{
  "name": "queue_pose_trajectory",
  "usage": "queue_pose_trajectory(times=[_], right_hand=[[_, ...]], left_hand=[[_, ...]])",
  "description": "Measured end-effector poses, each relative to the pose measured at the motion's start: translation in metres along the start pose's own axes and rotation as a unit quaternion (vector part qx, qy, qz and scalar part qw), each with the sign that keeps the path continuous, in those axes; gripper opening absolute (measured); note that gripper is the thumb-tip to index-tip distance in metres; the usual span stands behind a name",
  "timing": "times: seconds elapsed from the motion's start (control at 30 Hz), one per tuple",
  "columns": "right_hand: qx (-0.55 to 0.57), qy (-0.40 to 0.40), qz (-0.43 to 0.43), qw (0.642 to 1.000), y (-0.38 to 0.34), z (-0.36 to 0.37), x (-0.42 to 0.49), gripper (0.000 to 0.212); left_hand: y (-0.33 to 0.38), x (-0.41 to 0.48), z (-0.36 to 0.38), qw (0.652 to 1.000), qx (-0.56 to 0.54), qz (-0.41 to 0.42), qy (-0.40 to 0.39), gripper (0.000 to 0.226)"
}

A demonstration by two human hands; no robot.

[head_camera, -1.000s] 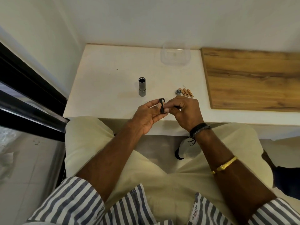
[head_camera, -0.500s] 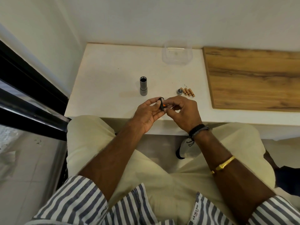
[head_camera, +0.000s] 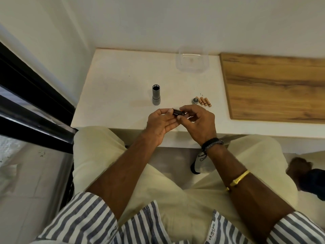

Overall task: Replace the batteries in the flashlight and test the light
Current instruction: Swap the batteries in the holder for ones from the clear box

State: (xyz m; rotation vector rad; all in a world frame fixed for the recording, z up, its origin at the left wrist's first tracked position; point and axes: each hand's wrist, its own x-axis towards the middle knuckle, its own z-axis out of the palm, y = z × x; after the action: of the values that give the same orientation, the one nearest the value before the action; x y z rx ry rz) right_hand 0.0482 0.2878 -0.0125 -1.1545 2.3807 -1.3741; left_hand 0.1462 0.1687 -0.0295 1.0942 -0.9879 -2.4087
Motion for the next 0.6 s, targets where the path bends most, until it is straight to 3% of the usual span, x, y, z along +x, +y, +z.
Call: queue_pose_trajectory(times=[0.17,0.27,0.4,0.5,0.6], right_hand=[[0.105,0.049,0.1,0.988,0.007,0.001,0.005,0.024],[0.162,0.07,0.156,0.972,0.012,0.001,0.007,0.022],[0.232,0.081,0.182,0.952,0.014,0.002,0.01,0.016],[0.271,0.086,0.197,0.938,0.014,0.002,0.012,0.016],[0.284,0.091,0.205,0.932,0.014,0.002,0.013,0.016]], left_hand=[[0.005,0.001,0.0,0.998,0.051,0.022,0.006,0.024],[0.008,0.004,-0.001,0.984,0.111,0.099,0.094,0.019],[0.017,0.016,-0.008,0.928,0.182,0.224,0.235,0.015],[0.028,0.027,-0.011,0.895,0.258,0.246,0.267,0.039],[0.036,0.038,-0.012,0.889,0.323,0.223,0.233,0.068]])
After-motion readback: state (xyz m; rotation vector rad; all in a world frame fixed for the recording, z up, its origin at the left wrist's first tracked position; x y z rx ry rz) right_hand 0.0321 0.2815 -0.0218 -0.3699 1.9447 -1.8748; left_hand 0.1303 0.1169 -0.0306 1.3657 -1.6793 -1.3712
